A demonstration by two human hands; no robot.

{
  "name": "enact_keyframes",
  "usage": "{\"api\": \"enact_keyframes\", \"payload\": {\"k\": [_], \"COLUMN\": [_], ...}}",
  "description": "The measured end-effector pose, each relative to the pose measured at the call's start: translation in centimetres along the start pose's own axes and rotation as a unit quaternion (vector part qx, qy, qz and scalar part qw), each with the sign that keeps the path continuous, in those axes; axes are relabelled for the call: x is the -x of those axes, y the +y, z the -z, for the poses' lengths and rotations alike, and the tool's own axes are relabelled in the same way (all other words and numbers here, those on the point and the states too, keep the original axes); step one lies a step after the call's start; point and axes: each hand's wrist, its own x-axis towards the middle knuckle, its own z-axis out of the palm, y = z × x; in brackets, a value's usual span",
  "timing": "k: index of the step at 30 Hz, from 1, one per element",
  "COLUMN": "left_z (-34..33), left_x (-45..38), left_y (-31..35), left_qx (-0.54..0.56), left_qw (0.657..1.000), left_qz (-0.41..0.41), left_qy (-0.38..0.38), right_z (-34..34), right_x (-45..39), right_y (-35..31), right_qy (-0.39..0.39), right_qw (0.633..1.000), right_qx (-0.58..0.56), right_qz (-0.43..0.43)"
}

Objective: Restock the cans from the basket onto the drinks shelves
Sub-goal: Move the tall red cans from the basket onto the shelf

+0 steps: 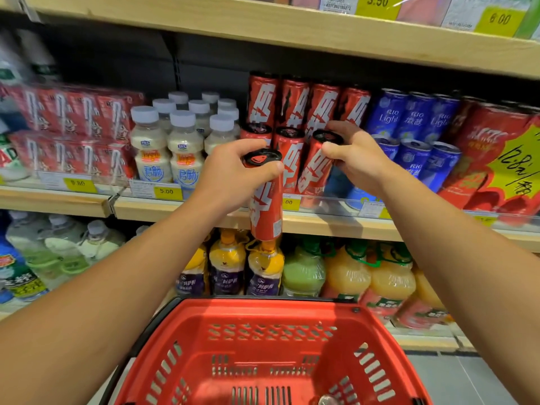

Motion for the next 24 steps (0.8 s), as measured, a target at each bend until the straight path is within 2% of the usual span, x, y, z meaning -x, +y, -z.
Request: {"api": "enact_keyframes", "payload": {"k": [3,6,12,16,20,24], "left_z": [-0.3,-0.5,-0.5,-0.6,-0.6,-0.3], "left_x": [-0.1,0.0,0.1,0.2,0.4,0.2], "left_y": [0.0,-0.1,-0.1,-0.2,-0.2,-0.2], "left_qx": [0.007,0.014,0.019,0.020,0.021,0.026], "left_qw": [1.000,1.000,1.000,1.000,1.000,1.000], "left_qz": [0.006,0.007,0.006,0.008,0.008,0.012], "left_qy": [-0.002,-0.003,-0.004,0.001,0.002,0.000], "right_z": [-1.1,-1.8,-1.9,-3.1,-4.0,-3.1], "right_x": [-0.3,-0.2,1.1,2.3,2.3,1.9], "right_y": [0.5,1.0,1.2,1.3,1.6,1.8], "right_qy": [0.039,0.073,0.088,0.124,0.149,0.123], "right_qw": [0.996,0.994,0.995,0.979,0.976,0.985], "right_qx": [-0.071,-0.071,0.038,0.147,0.147,0.112], "right_qz": [-0.029,-0.028,0.012,0.062,0.065,0.053]}}
